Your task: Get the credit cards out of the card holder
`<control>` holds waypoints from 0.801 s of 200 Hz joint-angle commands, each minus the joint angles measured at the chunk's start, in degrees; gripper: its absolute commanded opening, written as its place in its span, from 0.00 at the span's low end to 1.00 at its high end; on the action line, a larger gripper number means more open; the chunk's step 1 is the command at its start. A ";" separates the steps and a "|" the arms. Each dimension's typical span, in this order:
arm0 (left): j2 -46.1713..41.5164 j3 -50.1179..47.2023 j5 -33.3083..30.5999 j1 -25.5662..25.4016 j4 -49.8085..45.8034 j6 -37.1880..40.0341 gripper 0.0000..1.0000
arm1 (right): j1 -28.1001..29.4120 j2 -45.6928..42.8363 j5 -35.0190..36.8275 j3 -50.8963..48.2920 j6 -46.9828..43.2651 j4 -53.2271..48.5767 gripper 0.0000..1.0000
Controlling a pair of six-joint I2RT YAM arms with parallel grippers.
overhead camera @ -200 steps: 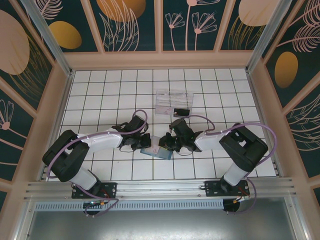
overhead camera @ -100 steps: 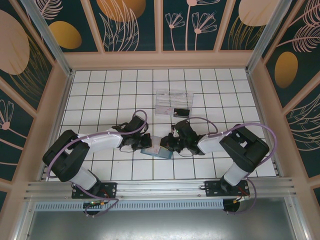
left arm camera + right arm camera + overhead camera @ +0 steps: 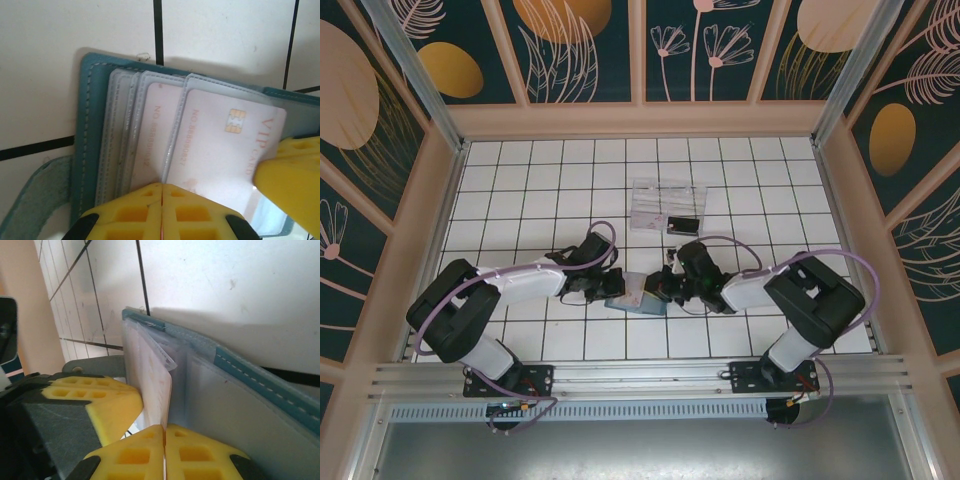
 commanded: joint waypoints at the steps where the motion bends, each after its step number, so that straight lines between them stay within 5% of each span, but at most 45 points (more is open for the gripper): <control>1: 2.13 -0.35 -2.14 -0.12 -5.52 -0.01 0.08 | -1.62 -3.78 0.84 -1.08 -1.84 -2.62 0.08; 160: 2.79 1.22 -2.71 -0.09 -5.40 -0.06 0.08 | -7.50 -20.50 6.75 3.29 -14.29 -30.03 0.00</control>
